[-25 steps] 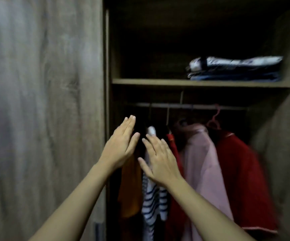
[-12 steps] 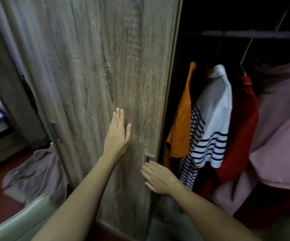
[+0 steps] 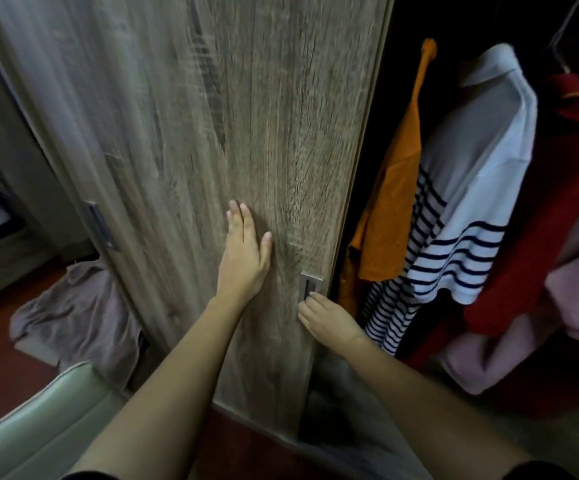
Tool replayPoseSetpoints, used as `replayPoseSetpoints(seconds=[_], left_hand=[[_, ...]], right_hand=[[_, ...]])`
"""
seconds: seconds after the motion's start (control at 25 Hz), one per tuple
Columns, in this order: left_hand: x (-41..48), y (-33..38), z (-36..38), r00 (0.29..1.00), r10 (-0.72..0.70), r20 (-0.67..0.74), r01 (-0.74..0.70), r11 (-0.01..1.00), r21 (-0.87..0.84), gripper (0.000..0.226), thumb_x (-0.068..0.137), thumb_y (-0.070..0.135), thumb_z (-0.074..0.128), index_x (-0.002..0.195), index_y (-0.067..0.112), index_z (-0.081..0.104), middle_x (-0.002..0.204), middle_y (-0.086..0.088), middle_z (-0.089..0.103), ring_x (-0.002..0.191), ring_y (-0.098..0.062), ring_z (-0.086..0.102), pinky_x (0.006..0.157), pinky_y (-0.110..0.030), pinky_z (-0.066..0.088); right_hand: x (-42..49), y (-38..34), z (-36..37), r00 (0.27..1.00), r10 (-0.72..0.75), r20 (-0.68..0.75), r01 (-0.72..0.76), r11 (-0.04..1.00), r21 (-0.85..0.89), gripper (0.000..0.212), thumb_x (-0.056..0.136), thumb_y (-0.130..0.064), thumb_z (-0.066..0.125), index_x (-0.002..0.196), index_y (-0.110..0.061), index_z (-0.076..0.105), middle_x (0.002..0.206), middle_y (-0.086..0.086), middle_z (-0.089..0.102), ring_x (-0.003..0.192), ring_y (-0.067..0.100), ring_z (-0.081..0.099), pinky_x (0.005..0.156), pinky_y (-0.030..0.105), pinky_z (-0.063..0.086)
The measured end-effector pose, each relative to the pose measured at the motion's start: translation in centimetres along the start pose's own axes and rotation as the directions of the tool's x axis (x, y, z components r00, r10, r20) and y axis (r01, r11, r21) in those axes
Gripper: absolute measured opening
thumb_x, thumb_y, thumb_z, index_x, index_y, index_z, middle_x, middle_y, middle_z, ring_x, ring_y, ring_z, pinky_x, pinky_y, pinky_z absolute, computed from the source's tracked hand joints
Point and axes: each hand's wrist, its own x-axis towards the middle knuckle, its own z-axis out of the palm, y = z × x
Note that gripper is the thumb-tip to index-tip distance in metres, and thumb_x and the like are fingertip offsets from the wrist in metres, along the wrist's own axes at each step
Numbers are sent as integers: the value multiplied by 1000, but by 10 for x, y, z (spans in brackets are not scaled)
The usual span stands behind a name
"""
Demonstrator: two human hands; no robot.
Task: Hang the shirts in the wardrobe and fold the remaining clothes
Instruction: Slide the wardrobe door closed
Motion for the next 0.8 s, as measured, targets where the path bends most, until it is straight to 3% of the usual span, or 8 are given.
replayPoseSetpoints(seconds=[0.08, 0.36, 0.48, 0.64, 0.8], left_hand=[[1, 1, 3, 1000, -17, 2, 17, 1000, -7, 71, 99, 40, 31, 148, 5, -8, 157, -11, -16, 145, -20, -11, 114, -27, 2], [-7, 18, 19, 999, -35, -1, 35, 994, 104, 80, 97, 44, 38, 147, -1, -5, 156, -19, -11, 145, -28, -8, 117, -41, 9], [-20, 40, 32, 995, 102, -21, -96, 977, 193, 75, 96, 45, 35, 146, -2, 5, 154, -19, -1, 142, -26, -3, 114, -44, 11], [-35, 77, 54, 952, 306, -23, -289, 919, 270, 71, 92, 42, 33, 140, -7, 18, 148, -15, 15, 136, -29, 18, 104, -47, 22], [-57, 128, 83, 923, 385, -15, -370, 896, 246, 68, 91, 39, 36, 140, -6, 24, 146, -23, 31, 133, -32, 25, 101, -49, 26]], right_hand=[[0, 4, -3, 998, -60, 20, 61, 995, -77, 57, 91, -14, 52, 142, -3, 29, 145, 13, 35, 134, 28, 33, 117, 40, 18], [-15, 8, -6, 996, -57, 64, 60, 997, -47, 44, 89, -17, 54, 131, -6, 49, 132, 11, 45, 122, 27, 42, 108, 39, 31], [-43, 11, 2, 998, -48, 43, 49, 999, -18, 37, 90, -19, 52, 125, -7, 55, 123, 8, 50, 113, 25, 46, 101, 36, 37], [-97, 18, 16, 997, -14, 69, 12, 999, 30, 31, 91, -23, 48, 116, -11, 63, 115, 2, 56, 104, 21, 51, 93, 31, 41], [-156, 31, 31, 981, 87, 171, -104, 991, 89, 20, 65, -37, 75, 77, -20, 76, 81, -6, 64, 76, 16, 57, 73, 27, 46]])
